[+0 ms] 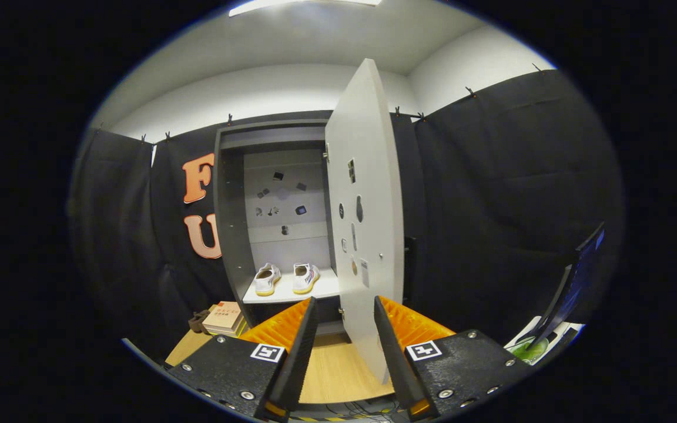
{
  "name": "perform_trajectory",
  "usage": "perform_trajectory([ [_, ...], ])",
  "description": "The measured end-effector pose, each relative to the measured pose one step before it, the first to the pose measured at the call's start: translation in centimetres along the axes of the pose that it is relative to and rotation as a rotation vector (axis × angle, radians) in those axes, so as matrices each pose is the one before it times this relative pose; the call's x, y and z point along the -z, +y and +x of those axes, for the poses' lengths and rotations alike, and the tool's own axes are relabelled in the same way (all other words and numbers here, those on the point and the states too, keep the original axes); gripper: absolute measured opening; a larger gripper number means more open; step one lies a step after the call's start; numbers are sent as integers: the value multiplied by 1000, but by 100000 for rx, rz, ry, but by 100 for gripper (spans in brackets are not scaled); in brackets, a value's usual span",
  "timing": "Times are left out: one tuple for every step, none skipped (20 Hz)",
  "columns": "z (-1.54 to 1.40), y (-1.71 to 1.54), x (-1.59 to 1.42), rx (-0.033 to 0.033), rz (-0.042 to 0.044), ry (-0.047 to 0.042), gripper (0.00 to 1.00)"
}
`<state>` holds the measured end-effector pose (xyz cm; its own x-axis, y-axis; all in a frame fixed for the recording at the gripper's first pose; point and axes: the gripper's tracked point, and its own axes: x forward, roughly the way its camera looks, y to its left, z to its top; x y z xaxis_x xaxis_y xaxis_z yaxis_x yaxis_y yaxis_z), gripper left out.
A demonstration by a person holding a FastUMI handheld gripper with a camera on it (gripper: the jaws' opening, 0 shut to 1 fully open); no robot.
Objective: Open the shoe cabinet door, grab the shoes and put them into the shoe cabinet, then close the shoe cabinet door.
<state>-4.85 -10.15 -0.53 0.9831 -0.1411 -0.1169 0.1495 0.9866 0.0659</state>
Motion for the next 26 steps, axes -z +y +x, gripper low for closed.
perform_trajectory([
  [28,-991,191,1548,2,551,61],
  [182,-1030,355,1470,98,811,62],
  [254,-965,354,1248,112,875,63],
  [421,-991,415,1414,91,970,63],
  [409,-920,411,1087,49,911,64],
  [451,-751,483,891,490,1068,64],
  [569,-677,366,442,926,729,65],
  [751,-481,406,225,1019,607,66],
  [698,-538,365,30,790,611,67],
  [823,-529,359,506,338,327,68],
  [810,-519,325,312,218,811,68],
  [733,-211,330,-189,194,694,69],
  [740,-234,244,-429,306,659,70],
  [678,-145,234,-365,125,716,71],
  [675,-273,186,-223,-22,527,71],
  [730,-39,136,-443,-236,472,71],
  [664,-231,28,-66,-211,356,72],
  [626,19,100,-409,-129,220,72],
  [509,4,-16,-909,109,253,72],
  [377,170,111,-1204,249,466,73],
  [292,259,163,-1169,20,443,73],
  [195,44,63,-129,-805,-226,74],
  [178,36,10,-434,-1017,-829,73],
  [-95,171,-116,-426,-195,-548,73],
  [-87,282,7,-798,-286,306,73],
  [-221,229,3,-728,-166,-341,72],
])
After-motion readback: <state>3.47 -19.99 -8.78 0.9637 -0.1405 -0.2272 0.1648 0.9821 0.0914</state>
